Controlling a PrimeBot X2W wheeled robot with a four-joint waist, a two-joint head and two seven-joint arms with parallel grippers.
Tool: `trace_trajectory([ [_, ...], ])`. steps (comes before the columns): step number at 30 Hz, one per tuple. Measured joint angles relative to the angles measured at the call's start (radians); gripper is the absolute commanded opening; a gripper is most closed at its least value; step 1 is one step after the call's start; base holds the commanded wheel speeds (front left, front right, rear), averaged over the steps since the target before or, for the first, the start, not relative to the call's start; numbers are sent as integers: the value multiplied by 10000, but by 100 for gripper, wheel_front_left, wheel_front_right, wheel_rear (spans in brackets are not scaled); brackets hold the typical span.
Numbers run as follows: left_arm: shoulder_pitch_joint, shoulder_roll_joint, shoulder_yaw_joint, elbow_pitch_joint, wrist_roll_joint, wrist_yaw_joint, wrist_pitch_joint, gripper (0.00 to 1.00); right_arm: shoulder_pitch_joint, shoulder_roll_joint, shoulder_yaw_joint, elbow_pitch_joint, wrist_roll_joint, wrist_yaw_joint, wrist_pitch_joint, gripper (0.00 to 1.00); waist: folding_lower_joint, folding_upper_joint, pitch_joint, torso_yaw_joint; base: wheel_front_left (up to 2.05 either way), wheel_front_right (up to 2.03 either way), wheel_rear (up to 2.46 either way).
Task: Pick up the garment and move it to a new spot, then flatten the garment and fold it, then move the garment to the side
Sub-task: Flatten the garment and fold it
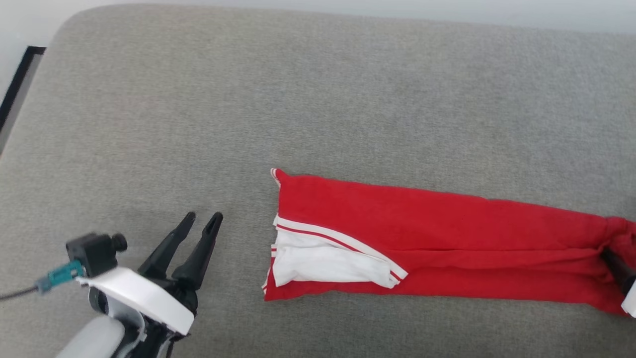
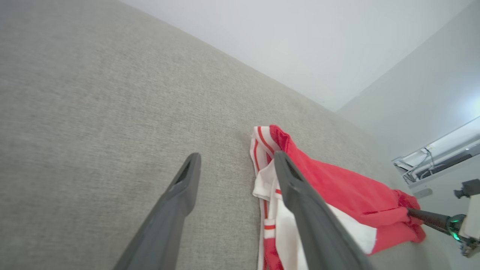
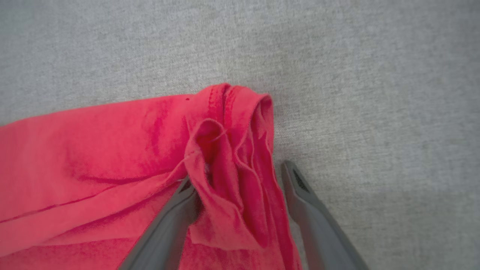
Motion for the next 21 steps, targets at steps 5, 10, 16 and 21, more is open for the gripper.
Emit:
trace_trajectory([
  [5,1051,-1099,1985,360,3080,0,0,100,-4,-100,-236,510,-115,2,86,100,0,0,-212,360,0,0,0],
  [10,1755,-1994,3607,192,5785,0,2,100,-17,-163,-359,907,-146,2,261,100,0,0,-377,547,0,0,0],
  [16,2332,-2759,4560,-502,7845,0,0,100,-125,-169,-370,1290,-219,2,305,0,0,0,-495,654,0,0,0],
  [21,2548,-3035,4853,-966,8276,0,0,100,-234,-151,-316,1381,-153,15,234,0,0,0,-517,639,0,0,0],
])
